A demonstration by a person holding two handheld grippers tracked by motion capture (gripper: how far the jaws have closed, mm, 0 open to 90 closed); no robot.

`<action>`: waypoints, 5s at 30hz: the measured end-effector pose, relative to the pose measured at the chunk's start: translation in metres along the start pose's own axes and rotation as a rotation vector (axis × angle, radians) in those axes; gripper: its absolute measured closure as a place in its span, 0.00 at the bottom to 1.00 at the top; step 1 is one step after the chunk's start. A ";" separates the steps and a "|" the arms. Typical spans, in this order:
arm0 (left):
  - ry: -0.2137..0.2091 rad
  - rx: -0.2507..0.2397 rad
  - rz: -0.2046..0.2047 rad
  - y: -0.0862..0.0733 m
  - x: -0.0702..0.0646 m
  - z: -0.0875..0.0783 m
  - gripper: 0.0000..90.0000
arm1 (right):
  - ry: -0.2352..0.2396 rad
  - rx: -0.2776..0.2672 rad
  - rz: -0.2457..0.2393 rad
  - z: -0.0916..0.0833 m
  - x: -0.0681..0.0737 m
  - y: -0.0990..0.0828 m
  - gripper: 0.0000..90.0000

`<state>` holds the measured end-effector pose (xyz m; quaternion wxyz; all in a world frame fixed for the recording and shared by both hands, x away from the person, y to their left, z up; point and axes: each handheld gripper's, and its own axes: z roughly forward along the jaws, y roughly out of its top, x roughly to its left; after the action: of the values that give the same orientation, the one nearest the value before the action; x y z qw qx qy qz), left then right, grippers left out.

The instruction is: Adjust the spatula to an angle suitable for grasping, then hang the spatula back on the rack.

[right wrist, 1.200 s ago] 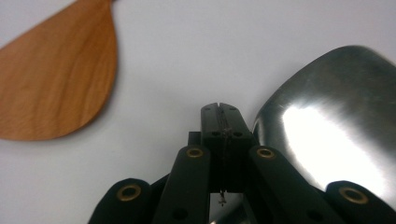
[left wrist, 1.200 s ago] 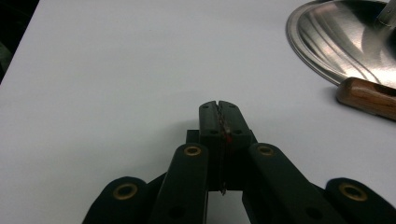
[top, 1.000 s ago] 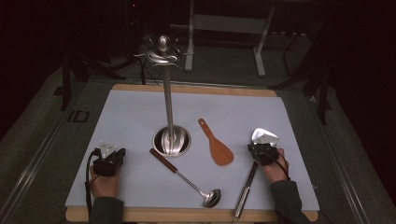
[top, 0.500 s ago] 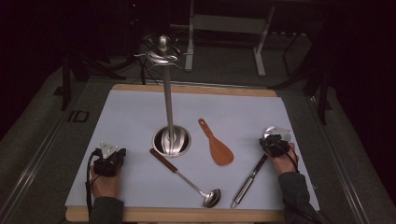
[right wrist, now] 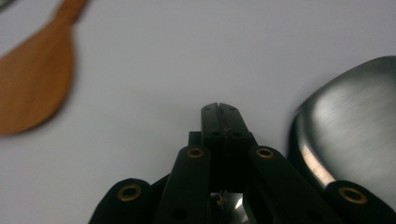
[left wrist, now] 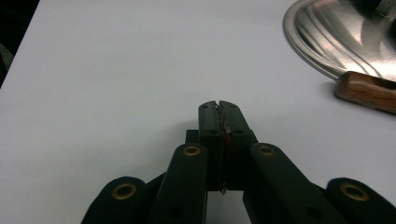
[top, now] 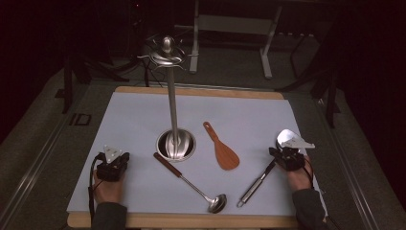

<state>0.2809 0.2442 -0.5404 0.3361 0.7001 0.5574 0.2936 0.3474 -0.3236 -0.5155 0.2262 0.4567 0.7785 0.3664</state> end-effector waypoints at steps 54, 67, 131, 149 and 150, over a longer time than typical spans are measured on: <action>-0.015 -0.014 -0.003 -0.001 -0.001 -0.001 0.98 | 0.176 0.113 -0.315 0.025 0.080 0.012 1.00; -0.018 -0.021 -0.003 -0.001 0.000 -0.002 0.97 | 0.178 0.090 -0.306 0.046 0.082 0.044 0.84; -0.007 -0.011 0.008 -0.001 -0.002 -0.001 0.94 | 0.291 0.321 -0.430 0.062 0.091 0.056 0.63; -0.005 -0.012 0.010 -0.001 -0.003 -0.002 0.94 | 0.295 0.489 -0.348 0.055 0.108 0.061 0.71; -0.005 -0.012 0.010 -0.001 -0.003 -0.002 0.94 | 0.304 0.517 -0.368 0.053 0.111 0.062 0.72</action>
<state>0.2786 0.2420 -0.5405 0.3404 0.7014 0.5514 0.2969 0.3644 -0.1868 -0.5025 0.0469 0.2913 0.9395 0.1741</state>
